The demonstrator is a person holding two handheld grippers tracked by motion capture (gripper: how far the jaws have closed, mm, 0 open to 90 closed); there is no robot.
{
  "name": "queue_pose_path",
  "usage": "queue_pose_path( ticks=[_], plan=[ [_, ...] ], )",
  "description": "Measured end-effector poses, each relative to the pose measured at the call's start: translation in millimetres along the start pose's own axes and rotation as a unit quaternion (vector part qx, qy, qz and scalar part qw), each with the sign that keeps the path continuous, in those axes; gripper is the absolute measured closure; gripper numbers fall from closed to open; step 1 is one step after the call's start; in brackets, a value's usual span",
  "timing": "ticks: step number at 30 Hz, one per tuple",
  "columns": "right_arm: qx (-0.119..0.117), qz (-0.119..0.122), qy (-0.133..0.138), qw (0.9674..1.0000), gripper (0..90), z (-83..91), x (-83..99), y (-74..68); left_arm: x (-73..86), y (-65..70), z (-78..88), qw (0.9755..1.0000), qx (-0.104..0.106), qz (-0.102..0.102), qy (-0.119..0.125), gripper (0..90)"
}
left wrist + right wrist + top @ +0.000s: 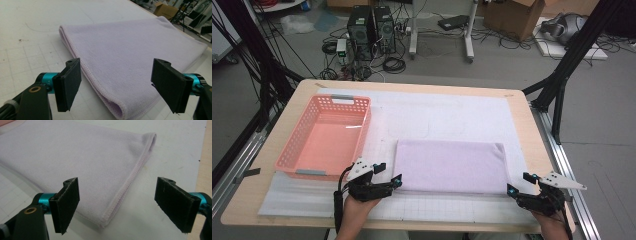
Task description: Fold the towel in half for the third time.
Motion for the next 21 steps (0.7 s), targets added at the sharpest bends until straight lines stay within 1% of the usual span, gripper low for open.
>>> queue_pose_path(
  ticks=[4, 7, 11, 12, 15, 17, 21],
  plan=[
    [0.0, 0.0, -0.001, 1.0, 19.0, -0.2, 1.5, 1.2, 3.9, 0.1, -2.6, 0.9999, -0.003, 0.003, -0.014, 24.7],
    [-0.002, 0.001, -0.002, 1.0, 18.9, -1.2, 1.1, 1.0, 5.7, 2.0, -5.3, 0.9997, 0.0, 0.002, -0.024, 24.3],
    [-0.008, 0.003, -0.005, 1.0, 19.0, -2.3, 1.5, -0.4, 7.9, 4.5, -6.3, 0.9993, -0.003, 0.003, -0.037, 24.7],
    [-0.009, 0.005, -0.006, 0.9999, 18.9, -2.3, 1.7, -0.9, 8.6, 4.5, -7.1, 0.9992, -0.008, 0.003, -0.04, 25.2],
    [-0.011, 0.008, -0.007, 0.9999, 19.0, -2.7, 1.8, -1.5, 12.0, 2.9, -9.1, 0.998, -0.017, 0.007, -0.061, 28.1],
    [-0.011, 0.006, -0.008, 0.9999, 18.9, -2.6, 1.9, -1.4, 15.2, 1.0, -10.5, 0.9968, -0.023, 0.015, -0.075, 30.3],
    [-0.013, 0.007, -0.008, 0.9999, 19.0, -3.0, 2.0, -1.8, 17.7, -1.3, -11.6, 0.9959, -0.028, 0.018, -0.084, 33.1]
  ],
)
Point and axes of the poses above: each handheld gripper's, and its own axes: z roughly backward along the jaws, x roughly out of its underside, y roughly to its right, the point moved 6 cm from there along -z, roughly forward along the jaws, and after that the axes turned 6 degrees about -x, right-handed, at the moved point
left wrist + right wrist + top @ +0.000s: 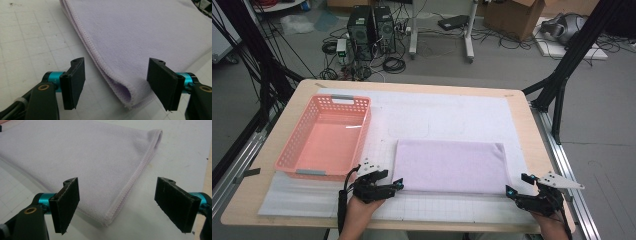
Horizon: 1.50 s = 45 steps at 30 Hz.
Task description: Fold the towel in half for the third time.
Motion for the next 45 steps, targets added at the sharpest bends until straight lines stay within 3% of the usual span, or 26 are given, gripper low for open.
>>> queue_pose_path(
  ticks=[9, 21, 33, 45],
  plan=[
    [-0.001, 0.002, -0.004, 1.0, 19.0, -1.3, 0.7, -1.5, 3.2, 3.0, 0.0, 0.9994, -0.01, -0.029, -0.016, 45.4],
    [-0.013, 0.004, -0.005, 0.9999, 18.9, -6.1, -3.2, -6.7, 6.7, 10.6, -0.3, 0.9992, -0.002, -0.035, -0.021, 67.2],
    [-0.037, 0.019, 0.0, 0.9991, 18.3, -26.5, -23.2, -30.2, 6.3, 12.3, -2.0, 0.9993, 0.003, -0.026, -0.025, 77.1],
    [-0.099, 0.048, 0.011, 0.9939, 18.3, -60.5, -53.2, -64.9, 7.6, 12.7, -1.2, 0.9995, 0.0, -0.022, -0.021, 78.0]
  ],
)
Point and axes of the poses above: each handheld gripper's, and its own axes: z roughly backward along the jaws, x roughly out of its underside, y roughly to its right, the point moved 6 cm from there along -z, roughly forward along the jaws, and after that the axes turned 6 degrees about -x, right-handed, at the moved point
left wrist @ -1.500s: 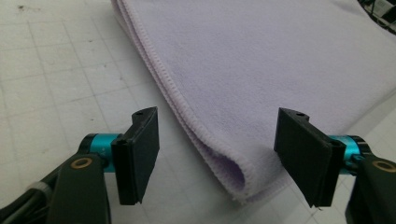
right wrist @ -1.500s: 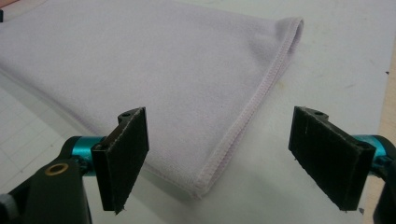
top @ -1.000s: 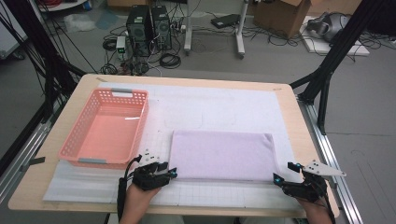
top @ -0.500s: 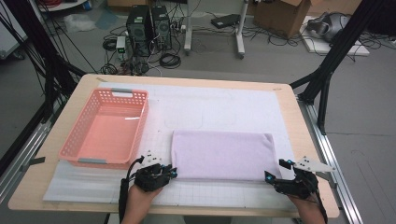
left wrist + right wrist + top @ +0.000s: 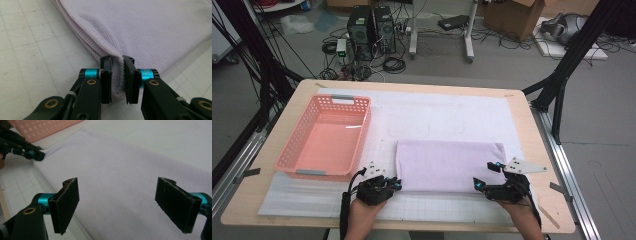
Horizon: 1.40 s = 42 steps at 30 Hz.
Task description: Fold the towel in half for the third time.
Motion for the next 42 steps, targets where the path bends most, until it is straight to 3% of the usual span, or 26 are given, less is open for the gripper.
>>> queue_pose_path(
  ticks=[9, 23, 29, 42],
  plan=[
    [-0.033, 0.017, -0.008, 0.9993, 23.8, -44.6, -32.0, -7.5, 0.4, -0.6, 0.3, 1.0, 0.005, 0.005, 0.003, 78.2],
    [-0.045, 0.014, -0.039, 0.9981, 34.0, -100.2, -75.6, -3.2, 0.7, -1.0, 0.7, 0.9999, 0.009, 0.008, 0.004, 78.9],
    [-0.049, 0.028, -0.079, 0.9953, 37.9, -130.5, -89.3, -3.8, 0.7, -1.2, 0.7, 0.9999, 0.01, 0.009, 0.004, 78.8],
    [-0.06, 0.054, -0.12, 0.9894, 41.1, -178.9, -109.7, -9.6, 0.7, -2.0, 0.7, 0.9999, 0.012, 0.011, 0.003, 78.6]
  ],
)
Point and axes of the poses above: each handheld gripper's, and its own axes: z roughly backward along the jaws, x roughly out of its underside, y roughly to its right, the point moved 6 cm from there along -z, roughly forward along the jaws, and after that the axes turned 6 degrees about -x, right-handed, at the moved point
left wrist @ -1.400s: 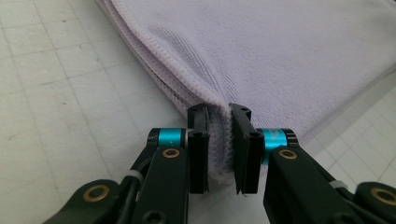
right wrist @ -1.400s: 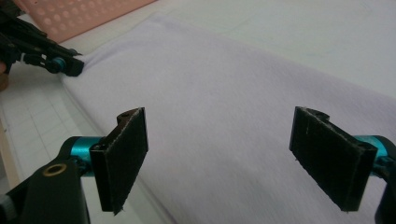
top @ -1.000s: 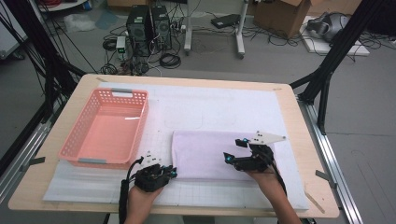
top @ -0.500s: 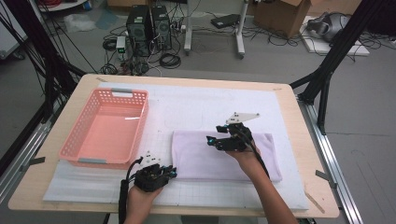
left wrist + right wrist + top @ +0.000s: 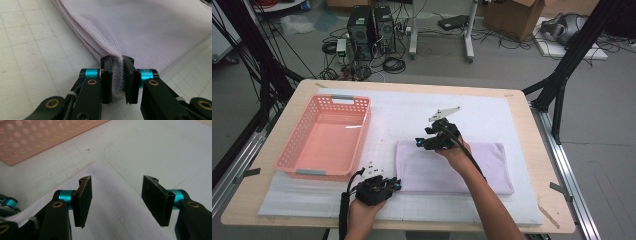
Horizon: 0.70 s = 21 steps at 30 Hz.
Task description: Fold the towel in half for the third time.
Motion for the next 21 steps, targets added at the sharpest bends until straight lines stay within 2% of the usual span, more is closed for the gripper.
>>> queue_pose_path(
  ticks=[5, 8, 14, 16, 21],
  plan=[
    [-0.008, 0.008, -0.02, 0.9997, 42.9, -18.3, -7.1, 2.4, -0.1, -0.3, 0.1, 1.0, 0.001, 0.002, -0.001, 78.7],
    [-0.027, -0.005, -0.023, 0.9994, 43.9, -28.9, -9.4, 1.1, -0.1, -0.3, 0.1, 1.0, -0.001, 0.002, -0.001, 79.0],
    [-0.034, 0.009, -0.052, 0.998, 47.8, -51.2, -11.3, -3.0, 0.0, -0.6, 0.7, 1.0, 0.001, 0.006, -0.002, 79.0],
    [-0.034, 0.015, -0.059, 0.9976, 52.1, -57.8, -11.6, -4.6, 0.1, -0.8, 0.8, 1.0, 0.001, 0.006, -0.003, 79.1],
    [-0.031, 0.032, -0.089, 0.995, 57.1, -74.6, -3.5, -4.0, 0.4, -1.7, 1.5, 0.9998, 0.004, 0.021, -0.007, 80.0]
  ],
)
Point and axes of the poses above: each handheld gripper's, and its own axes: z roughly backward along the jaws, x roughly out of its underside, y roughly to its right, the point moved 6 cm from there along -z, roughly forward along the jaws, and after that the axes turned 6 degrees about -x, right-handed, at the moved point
